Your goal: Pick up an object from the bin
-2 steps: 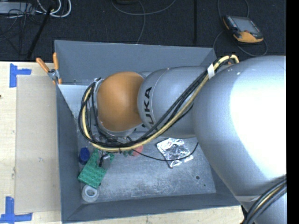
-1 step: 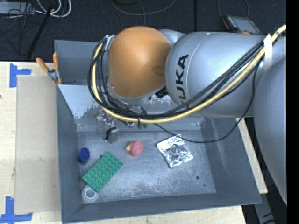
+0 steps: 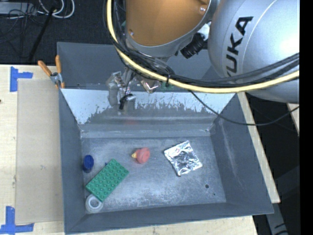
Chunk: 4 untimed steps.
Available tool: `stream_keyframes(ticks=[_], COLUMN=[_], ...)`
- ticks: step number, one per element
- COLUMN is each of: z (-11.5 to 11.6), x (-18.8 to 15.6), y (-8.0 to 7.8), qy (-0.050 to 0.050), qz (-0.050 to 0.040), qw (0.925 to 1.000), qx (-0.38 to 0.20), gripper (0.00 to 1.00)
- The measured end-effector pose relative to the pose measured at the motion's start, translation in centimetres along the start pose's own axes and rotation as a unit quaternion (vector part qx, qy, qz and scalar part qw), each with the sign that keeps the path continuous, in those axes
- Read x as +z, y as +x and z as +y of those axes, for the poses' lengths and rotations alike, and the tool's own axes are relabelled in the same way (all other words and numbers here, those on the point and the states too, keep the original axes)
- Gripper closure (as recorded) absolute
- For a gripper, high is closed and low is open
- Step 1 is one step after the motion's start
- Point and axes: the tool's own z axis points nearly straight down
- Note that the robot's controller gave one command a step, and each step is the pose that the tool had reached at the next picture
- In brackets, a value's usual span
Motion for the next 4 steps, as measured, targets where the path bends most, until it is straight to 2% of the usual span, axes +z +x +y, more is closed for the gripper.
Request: stream_keyframes(ticks=[1, 2, 3, 4], z=[-1.7, -1.8, 1.9, 1.8], x=[18.3, 17.8, 33.3, 32.9], y=[2.5, 2.3, 10.4, 10.2], qy=[-0.001, -0.001, 0.000, -0.001], qz=[0.0103, 0.0061, 0.0047, 0.0018], qw=[0.9979, 0.9981, 0.9989, 0.9990], qx=[-0.063, -0.062, -0.047, -0.045], gripper=[1.00, 0.00, 0.00, 1.00])
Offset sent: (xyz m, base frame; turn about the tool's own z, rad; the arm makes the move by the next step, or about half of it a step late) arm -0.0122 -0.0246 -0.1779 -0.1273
